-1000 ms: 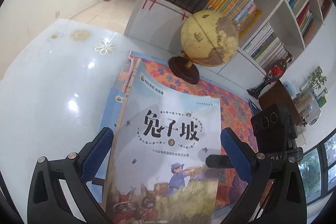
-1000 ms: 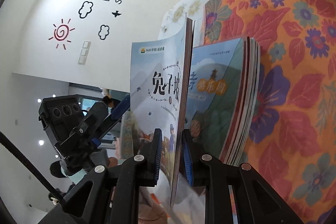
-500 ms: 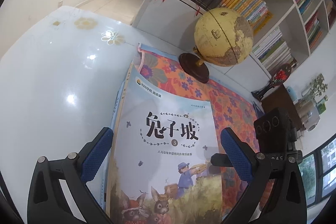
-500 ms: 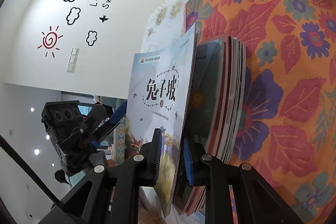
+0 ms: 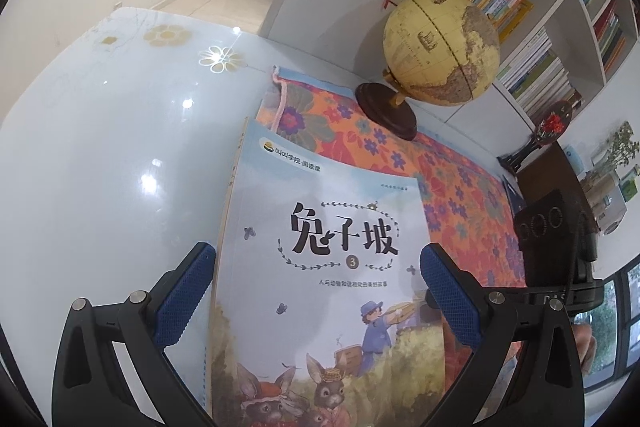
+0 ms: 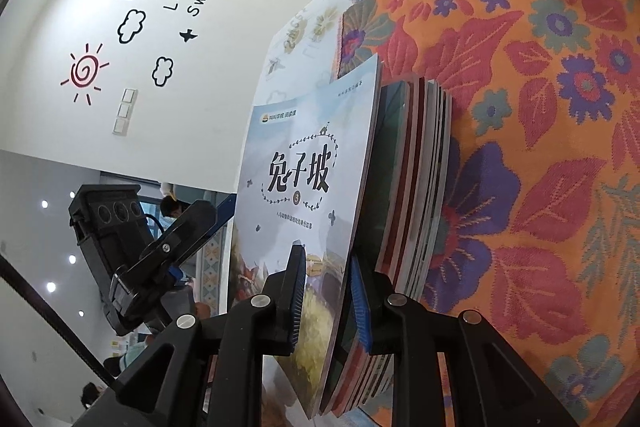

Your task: Organize books

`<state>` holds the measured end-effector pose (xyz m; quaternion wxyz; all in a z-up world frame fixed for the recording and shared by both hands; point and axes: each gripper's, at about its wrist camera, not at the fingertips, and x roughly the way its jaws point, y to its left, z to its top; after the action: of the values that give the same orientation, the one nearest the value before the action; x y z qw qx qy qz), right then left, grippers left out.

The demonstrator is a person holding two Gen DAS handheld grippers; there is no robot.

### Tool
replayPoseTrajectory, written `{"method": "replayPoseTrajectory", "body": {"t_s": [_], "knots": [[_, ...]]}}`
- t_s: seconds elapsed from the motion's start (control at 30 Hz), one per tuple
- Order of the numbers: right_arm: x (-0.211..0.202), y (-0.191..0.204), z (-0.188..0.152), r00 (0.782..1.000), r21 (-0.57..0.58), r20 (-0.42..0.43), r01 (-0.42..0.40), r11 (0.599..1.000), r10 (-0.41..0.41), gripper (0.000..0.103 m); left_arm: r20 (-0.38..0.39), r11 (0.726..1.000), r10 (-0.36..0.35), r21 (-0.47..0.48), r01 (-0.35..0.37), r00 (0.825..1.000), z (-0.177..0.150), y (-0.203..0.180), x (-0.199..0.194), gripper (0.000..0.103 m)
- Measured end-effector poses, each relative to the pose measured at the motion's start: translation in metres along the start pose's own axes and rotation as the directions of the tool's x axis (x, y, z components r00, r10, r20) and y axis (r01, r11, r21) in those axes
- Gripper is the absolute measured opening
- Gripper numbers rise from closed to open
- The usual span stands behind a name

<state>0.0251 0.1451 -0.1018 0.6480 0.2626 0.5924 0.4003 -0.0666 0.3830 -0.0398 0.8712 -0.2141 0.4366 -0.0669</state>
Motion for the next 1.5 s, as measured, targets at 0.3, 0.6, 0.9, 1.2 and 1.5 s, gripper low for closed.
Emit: {"method": "replayPoseTrajectory", "body": {"t_s": [0.3, 0.6, 0.9, 1.2, 1.5], "knots": [[-0.002, 0.003, -0.001, 1.0, -0.004, 0.019, 0.022, 1.0, -0.022, 0.024, -0.012, 0.999, -0.017, -0.028, 0.017, 1.0, -0.001, 0.007, 0.005, 0.101], [-0.014, 0.008, -0.005, 0.996, -0.013, 0.054, 0.065, 0.998, -0.065, 0.03, 0.043, 0.997, -0.036, -0.068, 0.038, 0.998, 0.002, 0.02, -0.006, 0.101], [-0.057, -0.014, -0.007, 0.993, 0.027, 0.108, 0.039, 0.999, -0.042, 0.032, 0.101, 0.99, 0.029, -0.14, -0.014, 0.994, 0.001, 0.027, -0.029, 0.101], [-0.173, -0.065, -0.021, 0.946, 0.014, 0.324, -0.039, 0.999, 0.032, 0.033, 0.117, 1.0, 0.023, 0.007, -0.024, 0.993, 0.01, -0.095, -0.025, 0.101], [-0.34, -0.171, -0.054, 0.74, 0.061, 0.65, 0.175, 0.983, -0.172, 0.049, -0.02, 0.991, -0.066, 0.112, 0.068, 0.998, 0.011, -0.292, 0.121, 0.101]]}}
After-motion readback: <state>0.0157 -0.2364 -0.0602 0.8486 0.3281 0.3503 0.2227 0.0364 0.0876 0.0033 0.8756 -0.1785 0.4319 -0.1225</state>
